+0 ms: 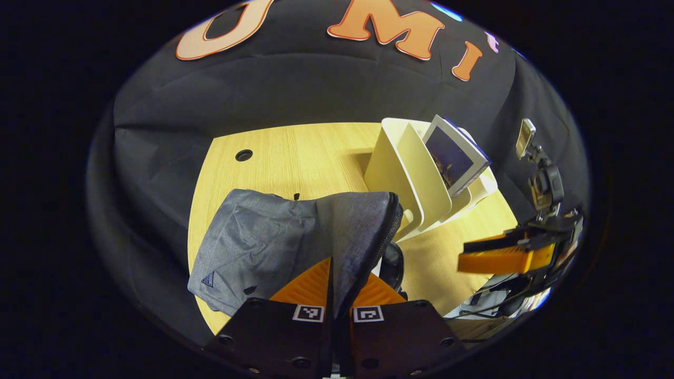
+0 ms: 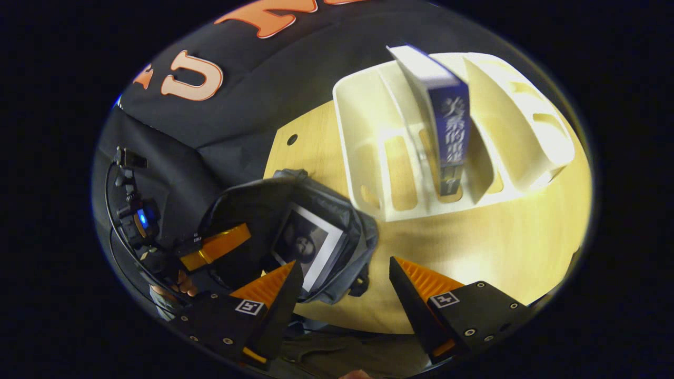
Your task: Open the schoolbag, grab two books from the bookshelf and put them into the schoolbag.
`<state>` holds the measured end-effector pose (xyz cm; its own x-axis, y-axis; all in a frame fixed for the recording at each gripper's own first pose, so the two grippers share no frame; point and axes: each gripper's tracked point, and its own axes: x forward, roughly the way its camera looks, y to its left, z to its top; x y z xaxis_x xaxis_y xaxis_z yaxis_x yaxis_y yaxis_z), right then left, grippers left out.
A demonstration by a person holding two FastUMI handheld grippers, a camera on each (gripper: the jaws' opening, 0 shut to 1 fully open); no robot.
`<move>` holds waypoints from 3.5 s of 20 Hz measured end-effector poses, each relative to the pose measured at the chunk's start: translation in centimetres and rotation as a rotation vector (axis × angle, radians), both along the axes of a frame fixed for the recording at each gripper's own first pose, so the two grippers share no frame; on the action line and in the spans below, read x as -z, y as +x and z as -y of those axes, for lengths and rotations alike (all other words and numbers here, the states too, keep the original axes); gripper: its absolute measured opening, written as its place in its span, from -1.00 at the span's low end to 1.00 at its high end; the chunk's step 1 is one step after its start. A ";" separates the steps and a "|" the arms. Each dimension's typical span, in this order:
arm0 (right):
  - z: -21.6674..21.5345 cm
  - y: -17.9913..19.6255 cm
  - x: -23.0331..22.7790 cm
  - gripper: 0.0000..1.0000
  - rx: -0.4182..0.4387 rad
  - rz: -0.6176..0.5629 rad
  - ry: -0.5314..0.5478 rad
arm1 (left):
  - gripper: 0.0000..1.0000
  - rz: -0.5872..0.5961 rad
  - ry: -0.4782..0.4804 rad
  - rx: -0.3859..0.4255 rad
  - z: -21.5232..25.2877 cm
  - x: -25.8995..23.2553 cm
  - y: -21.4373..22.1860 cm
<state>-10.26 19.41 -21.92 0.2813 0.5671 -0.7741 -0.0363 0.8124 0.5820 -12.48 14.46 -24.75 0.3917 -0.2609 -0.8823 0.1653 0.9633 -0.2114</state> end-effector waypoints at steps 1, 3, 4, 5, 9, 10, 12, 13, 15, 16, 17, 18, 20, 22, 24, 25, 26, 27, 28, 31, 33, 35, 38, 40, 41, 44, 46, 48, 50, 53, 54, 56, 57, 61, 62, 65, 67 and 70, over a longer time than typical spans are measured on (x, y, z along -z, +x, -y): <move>1.4 0.8 -0.3 0.96 -0.003 0.013 -0.038 | -0.88 0.001 -0.001 -0.002 -0.1 0.0 -0.1; 3.9 2.2 -1.1 0.97 -0.025 0.045 -0.115 | -0.88 0.004 -0.006 -0.009 -0.1 0.1 -0.1; 4.8 2.8 -1.7 0.97 -0.032 0.053 -0.141 | -0.88 0.005 -0.008 -0.013 -0.1 0.1 -0.1; 5.5 3.3 -2.4 0.97 -0.039 0.055 -0.151 | -0.88 0.006 -0.011 -0.019 -0.1 0.1 -0.2; 7.7 5.9 -4.5 0.97 -0.090 0.066 -0.208 | -0.88 0.007 -0.014 -0.029 -0.2 0.3 -0.4; 8.0 6.6 -5.2 0.97 -0.094 0.068 -0.216 | -0.88 0.006 -0.016 -0.031 -0.1 0.3 -0.4; 7.9 7.9 -6.1 0.97 -0.103 0.069 -0.215 | -0.84 0.005 -0.016 -0.037 -0.2 0.3 -0.6; 7.8 8.7 -6.3 0.97 -0.108 0.068 -0.218 | -0.88 0.005 -0.016 -0.043 -0.2 0.3 -0.7; 7.8 9.9 -6.7 0.97 -0.130 0.061 -0.228 | -0.84 0.001 -0.018 -0.053 -0.2 0.3 -0.9; 7.6 10.7 -6.7 0.97 -0.138 0.057 -0.235 | -0.88 -0.001 -0.017 -0.057 -0.1 0.4 -0.9; 7.5 11.5 -6.6 0.97 -0.142 0.049 -0.237 | -0.87 -0.002 -0.015 -0.060 -0.1 0.4 -1.1; 7.5 12.2 -6.4 0.97 -0.143 0.039 -0.236 | -0.88 -0.004 -0.015 -0.064 -0.1 0.5 -1.3; 7.7 14.0 -5.7 0.96 -0.138 0.018 -0.241 | -0.87 -0.011 -0.013 -0.075 0.0 0.6 -1.3; 7.8 15.4 -4.4 0.94 -0.127 -0.016 -0.242 | -0.87 -0.016 -0.007 -0.089 0.1 0.6 -1.4; 7.4 16.6 -2.6 0.92 -0.120 -0.054 -0.241 | -0.87 -0.023 0.001 -0.099 0.1 0.8 -1.3; 7.3 17.2 -1.7 0.90 -0.120 -0.066 -0.248 | -0.87 -0.027 0.007 -0.103 0.1 0.8 -1.3; 7.0 17.5 -0.8 0.85 -0.127 -0.081 -0.249 | -0.87 -0.029 0.013 -0.106 0.1 0.8 -1.3; 6.8 17.8 -0.2 0.80 -0.129 -0.098 -0.249 | -0.87 -0.033 0.018 -0.112 0.2 0.7 -1.2; 6.5 18.1 0.4 0.73 -0.121 -0.111 -0.252 | -0.87 -0.036 0.022 -0.117 0.3 0.7 -1.1; 6.3 19.2 1.9 0.58 -0.106 -0.131 -0.253 | -0.87 -0.043 0.034 -0.135 0.2 0.8 -1.1; 6.3 19.5 2.5 0.46 -0.102 -0.143 -0.268 | -0.87 -0.047 0.039 -0.147 0.4 0.7 -1.1; 7.2 19.8 3.0 0.26 -0.096 -0.147 -0.303 | -0.87 -0.051 0.042 -0.155 0.4 0.8 -1.2; 9.1 20.6 3.5 -0.07 -0.047 -0.120 -0.356 | -0.87 -0.053 0.048 -0.158 0.4 0.7 -1.1; 9.5 20.5 2.9 -0.24 -0.014 -0.129 -0.319 | -0.87 -0.054 0.050 -0.157 0.4 0.7 -1.1; 9.8 20.6 2.6 -0.24 0.002 -0.129 -0.307 | -0.87 -0.054 0.050 -0.158 0.4 0.7 -1.1; 11.1 20.3 1.1 -0.25 0.030 -0.108 -0.285 | -0.87 -0.052 0.057 -0.151 0.3 0.6 -1.2; 11.3 19.9 -0.5 -0.25 0.049 -0.091 -0.258 | -0.87 -0.050 0.057 -0.147 0.2 0.4 -1.2; 11.6 19.3 -2.4 -0.26 0.067 -0.065 -0.226 | -0.87 -0.047 0.058 -0.143 0.2 0.3 -1.3; 11.8 18.4 -4.5 -0.26 0.088 -0.042 -0.189 | -0.87 -0.043 0.055 -0.138 0.0 0.3 -1.2; 13.0 17.3 -6.4 -0.26 0.122 -0.016 -0.165 | -0.87 -0.046 0.050 -0.133 -0.1 0.3 -1.2; 13.3 17.0 -6.9 -0.26 0.128 -0.010 -0.156 | -0.87 -0.046 0.050 -0.125 -0.1 0.2 -1.1; 14.1 16.1 -7.9 -0.26 0.154 0.005 -0.155 | -0.87 -0.042 0.051 -0.110 0.0 0.3 -0.9; 14.5 15.7 -8.4 -0.26 0.179 0.015 -0.155 | -0.87 -0.037 0.047 -0.105 -0.1 0.2 -1.1; 13.9 12.7 -10.6 -0.26 0.267 0.032 -0.084 | -0.88 -0.030 0.021 -0.030 -0.1 0.1 -1.4; 13.6 11.9 -10.9 -0.26 0.290 0.033 -0.072 | -0.87 -0.029 0.016 -0.007 -0.1 0.0 -1.3; 12.6 9.9 -12.2 -0.26 0.343 0.055 -0.056 | -0.87 -0.021 0.009 0.066 -0.6 -0.1 -1.6; 11.8 8.3 -12.8 -0.26 0.358 0.065 -0.043 | -0.87 -0.016 -0.003 0.093 -0.9 -0.4 -1.5; 10.1 5.6 -13.1 -0.26 0.384 0.063 -0.010 | -0.88 -0.020 -0.034 0.122 -1.0 -0.5 -1.7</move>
<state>-4.63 9.36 -8.79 0.5194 0.4038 -0.7531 0.2361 0.7792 0.5806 -14.20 15.46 -24.26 0.3379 -0.3354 -0.8794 0.2764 0.9285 -0.2479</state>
